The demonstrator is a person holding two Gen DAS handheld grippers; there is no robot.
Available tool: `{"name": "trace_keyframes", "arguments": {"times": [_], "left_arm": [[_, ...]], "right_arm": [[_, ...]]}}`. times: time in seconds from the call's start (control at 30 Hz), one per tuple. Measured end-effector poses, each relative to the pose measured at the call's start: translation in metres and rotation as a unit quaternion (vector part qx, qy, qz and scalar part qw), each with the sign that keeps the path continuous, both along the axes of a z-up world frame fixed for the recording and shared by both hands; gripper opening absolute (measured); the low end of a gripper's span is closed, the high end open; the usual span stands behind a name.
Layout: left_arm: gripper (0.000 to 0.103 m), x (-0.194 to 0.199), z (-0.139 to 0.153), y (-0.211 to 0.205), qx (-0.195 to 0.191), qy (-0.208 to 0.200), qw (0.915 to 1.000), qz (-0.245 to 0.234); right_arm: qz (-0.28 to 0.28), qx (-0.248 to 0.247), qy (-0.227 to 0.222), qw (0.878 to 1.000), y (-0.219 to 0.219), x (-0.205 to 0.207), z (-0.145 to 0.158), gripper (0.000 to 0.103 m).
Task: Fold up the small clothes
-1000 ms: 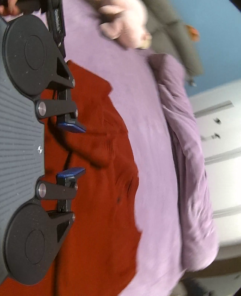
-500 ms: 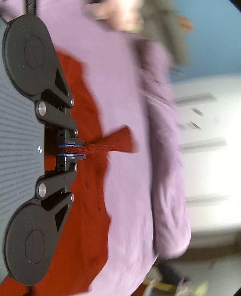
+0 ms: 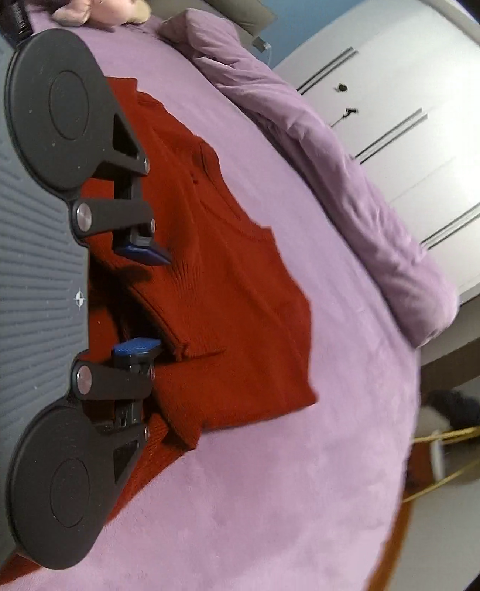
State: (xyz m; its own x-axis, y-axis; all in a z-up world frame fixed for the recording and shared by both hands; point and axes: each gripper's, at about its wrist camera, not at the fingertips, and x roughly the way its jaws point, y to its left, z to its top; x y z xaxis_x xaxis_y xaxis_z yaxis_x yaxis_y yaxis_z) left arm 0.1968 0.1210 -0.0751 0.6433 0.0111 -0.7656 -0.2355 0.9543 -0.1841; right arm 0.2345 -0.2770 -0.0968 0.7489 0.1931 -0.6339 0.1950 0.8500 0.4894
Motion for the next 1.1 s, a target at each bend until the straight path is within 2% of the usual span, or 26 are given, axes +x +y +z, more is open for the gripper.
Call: {"name": "trace_keyframes", "arguments": {"times": [0.07,0.13,0.2,0.23,0.3,0.37,0.43,0.5,0.57,0.6,0.63,0.73,0.8,0.87,0.93,1.0,1.07,1.1], "left_arm": [[0.060,0.003,-0.001,-0.004,0.010,0.002,0.9999,-0.005],[0.060,0.009,-0.001,-0.007,0.016,0.004,0.9998,-0.008],[0.060,0.016,0.001,-0.009,0.017,0.000,0.9998,-0.008],[0.060,0.020,0.003,-0.010,0.014,-0.002,0.9999,-0.009],[0.060,0.028,0.006,-0.013,0.014,-0.009,0.9998,-0.012],[0.060,0.035,0.007,-0.018,0.024,-0.014,0.9995,-0.015],[0.060,0.042,0.005,-0.022,0.035,-0.011,0.9991,-0.020],[0.060,0.046,0.001,-0.025,0.044,-0.004,0.9988,-0.022],[0.060,0.045,0.002,-0.025,0.052,0.002,0.9984,-0.023],[0.060,0.043,0.003,-0.024,0.051,-0.005,0.9984,-0.024],[0.060,0.042,0.005,-0.024,0.050,-0.011,0.9984,-0.025],[0.060,0.047,0.006,-0.028,0.056,-0.014,0.9980,-0.028],[0.059,0.055,0.006,-0.036,0.053,-0.014,0.9979,-0.033],[0.059,0.064,0.006,-0.047,0.043,-0.023,0.9979,-0.044],[0.059,0.075,0.001,-0.056,0.032,-0.022,0.9978,-0.054],[0.059,0.088,-0.007,-0.063,0.038,-0.011,0.9977,-0.055],[0.060,0.098,-0.015,-0.069,0.069,-0.008,0.9958,-0.060],[0.060,0.101,-0.017,-0.072,0.087,-0.014,0.9942,-0.063]], "right_arm": [[-0.007,0.018,-0.002,1.000,-0.002,0.005,-0.003,0.039],[-0.007,0.015,0.003,1.000,0.000,0.013,-0.005,0.006],[0.002,-0.002,0.011,1.000,0.006,0.023,-0.002,0.006],[0.008,-0.020,-0.004,1.000,0.010,0.027,0.006,0.005],[0.021,-0.056,-0.062,0.996,0.015,0.026,0.026,0.005],[0.019,-0.090,-0.124,0.988,0.016,0.022,0.042,0.005],[0.008,-0.147,-0.148,0.978,0.016,0.022,0.045,0.005],[0.007,-0.174,-0.123,0.977,0.012,0.030,0.033,0.007],[0.011,-0.169,-0.049,0.984,0.001,0.041,0.015,0.012],[-0.007,-0.171,-0.021,0.985,-0.005,0.039,0.009,0.015],[-0.030,-0.174,-0.018,0.984,-0.010,0.033,0.009,0.017],[-0.075,-0.176,-0.048,0.980,-0.014,0.010,0.018,0.019],[-0.041,-0.170,-0.077,0.982,0.001,0.005,0.027,0.019],[0.034,-0.170,-0.091,0.981,0.027,0.013,0.030,0.018],[0.105,-0.198,-0.080,0.971,0.059,0.026,0.022,0.018],[0.133,-0.244,-0.056,0.959,0.079,0.040,0.006,0.017],[0.128,-0.274,-0.030,0.953,0.079,0.050,-0.010,0.008],[0.115,-0.291,-0.040,0.949,0.073,0.051,-0.016,0.003]]}}
